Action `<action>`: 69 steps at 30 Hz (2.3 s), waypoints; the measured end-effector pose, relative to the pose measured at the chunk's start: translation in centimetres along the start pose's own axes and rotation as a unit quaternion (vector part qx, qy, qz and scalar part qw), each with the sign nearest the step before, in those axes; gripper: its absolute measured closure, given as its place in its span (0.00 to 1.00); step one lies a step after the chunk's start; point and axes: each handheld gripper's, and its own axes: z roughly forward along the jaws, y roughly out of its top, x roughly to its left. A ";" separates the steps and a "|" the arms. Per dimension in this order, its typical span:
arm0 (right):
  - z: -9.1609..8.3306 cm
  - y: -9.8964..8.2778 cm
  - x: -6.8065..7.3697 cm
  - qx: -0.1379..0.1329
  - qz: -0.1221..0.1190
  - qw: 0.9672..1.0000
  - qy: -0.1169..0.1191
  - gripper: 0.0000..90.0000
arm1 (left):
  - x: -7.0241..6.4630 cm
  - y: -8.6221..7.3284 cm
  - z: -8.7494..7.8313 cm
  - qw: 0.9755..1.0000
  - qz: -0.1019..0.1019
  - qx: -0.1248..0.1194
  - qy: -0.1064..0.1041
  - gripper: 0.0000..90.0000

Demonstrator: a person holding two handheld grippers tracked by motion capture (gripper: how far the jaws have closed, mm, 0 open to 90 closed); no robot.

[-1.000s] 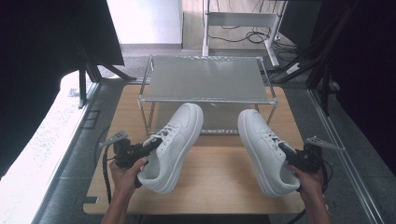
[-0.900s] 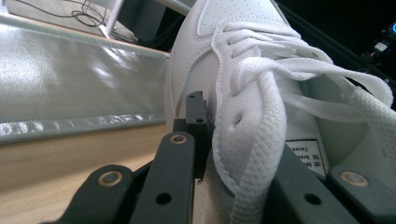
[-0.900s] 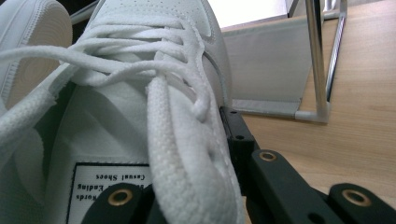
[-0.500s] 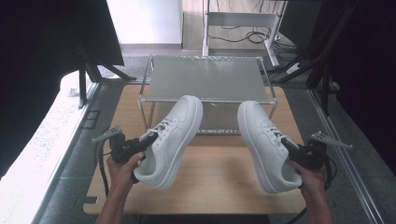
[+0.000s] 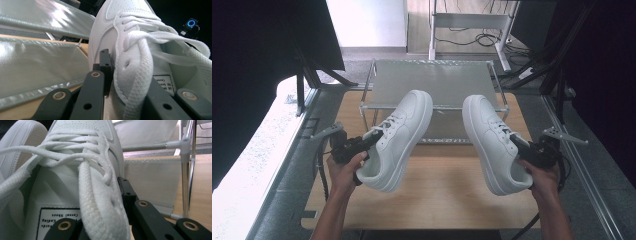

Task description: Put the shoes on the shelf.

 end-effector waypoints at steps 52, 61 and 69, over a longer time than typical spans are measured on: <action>6.3 9.1 0.1 -0.012 0.017 0.999 -0.036 0.96 | 3.7 7.9 6.1 0.999 -0.043 -0.015 0.014 0.93; 8.1 10.4 0.3 -0.006 0.029 0.998 -0.047 0.96 | 3.8 10.0 7.8 0.998 -0.049 -0.015 0.020 0.93; 9.5 11.7 0.1 -0.004 0.033 0.997 -0.063 0.96 | 3.9 11.3 9.3 0.998 -0.044 -0.011 0.042 0.93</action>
